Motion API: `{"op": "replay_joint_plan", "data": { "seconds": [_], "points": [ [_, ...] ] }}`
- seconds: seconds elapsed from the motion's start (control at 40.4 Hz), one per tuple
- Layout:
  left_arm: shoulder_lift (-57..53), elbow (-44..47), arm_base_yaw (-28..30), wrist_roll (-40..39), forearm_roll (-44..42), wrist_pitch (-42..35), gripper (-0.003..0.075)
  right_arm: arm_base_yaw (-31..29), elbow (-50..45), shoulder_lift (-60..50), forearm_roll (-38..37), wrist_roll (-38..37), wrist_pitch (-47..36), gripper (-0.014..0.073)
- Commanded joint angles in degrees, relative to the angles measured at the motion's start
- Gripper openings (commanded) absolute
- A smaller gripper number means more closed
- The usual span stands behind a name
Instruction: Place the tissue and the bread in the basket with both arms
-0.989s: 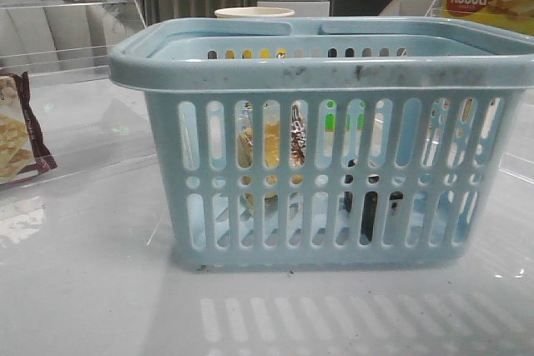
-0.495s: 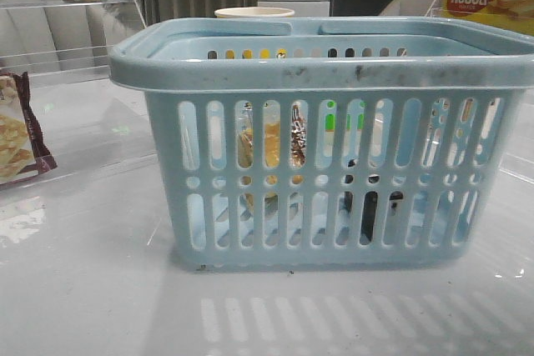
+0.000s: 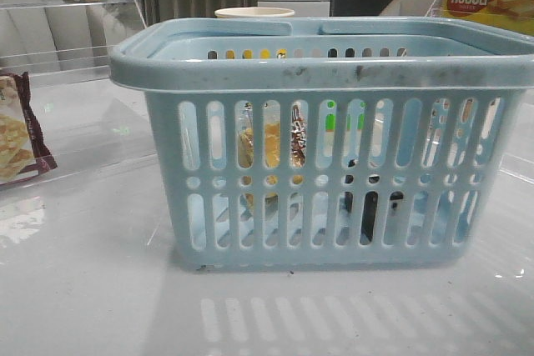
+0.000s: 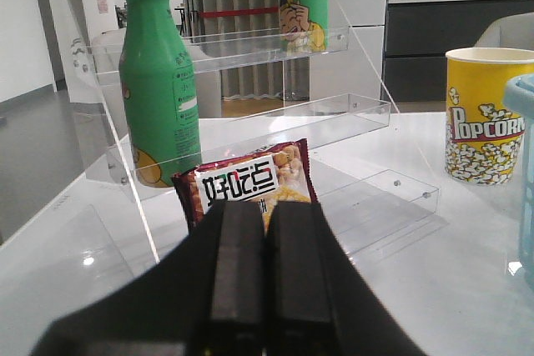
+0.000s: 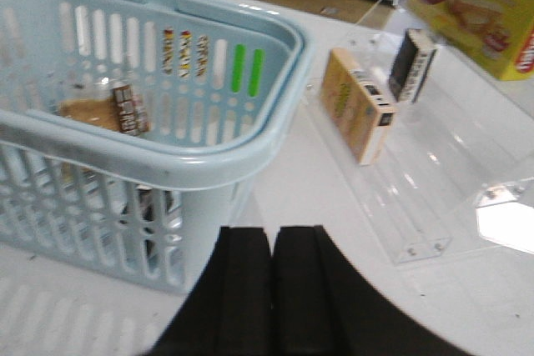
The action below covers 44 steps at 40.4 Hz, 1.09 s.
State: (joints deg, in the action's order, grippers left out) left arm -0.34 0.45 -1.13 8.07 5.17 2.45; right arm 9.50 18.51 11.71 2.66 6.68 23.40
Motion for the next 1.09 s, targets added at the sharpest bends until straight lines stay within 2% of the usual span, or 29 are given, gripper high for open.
{"op": "replay_joint_plan", "data": {
  "seconds": [0.0, 0.297, 0.346, 0.618, 1.063],
  "points": [
    [-0.9, 0.0, -0.1, -0.5, 0.6, -5.3, 0.0091, -4.3, -4.8, -4.5, -0.3, 0.4, -11.5, 0.0055],
    [-0.9, 0.0, -0.1, -0.5, 0.6, -5.3, 0.0091, -10.4, -20.5, -13.4, 1.0, -0.8, -24.2, 0.0055],
    [-0.9, 0.0, -0.1, -0.5, 0.6, -5.3, 0.0091, -10.7, -20.2, -13.3, 1.4, -0.8, -23.0, 0.0055],
    [-0.9, 0.0, -0.1, -0.5, 0.6, -5.0, 0.0091, -10.3, -20.2, -13.4, 4.0, -0.8, -28.0, 0.0055],
    [-0.9, 0.0, -0.1, -0.5, 0.6, -4.9, 0.0091, -10.4, -20.2, -13.4, 4.1, -0.8, -28.0, 0.0055]
  ]
}}
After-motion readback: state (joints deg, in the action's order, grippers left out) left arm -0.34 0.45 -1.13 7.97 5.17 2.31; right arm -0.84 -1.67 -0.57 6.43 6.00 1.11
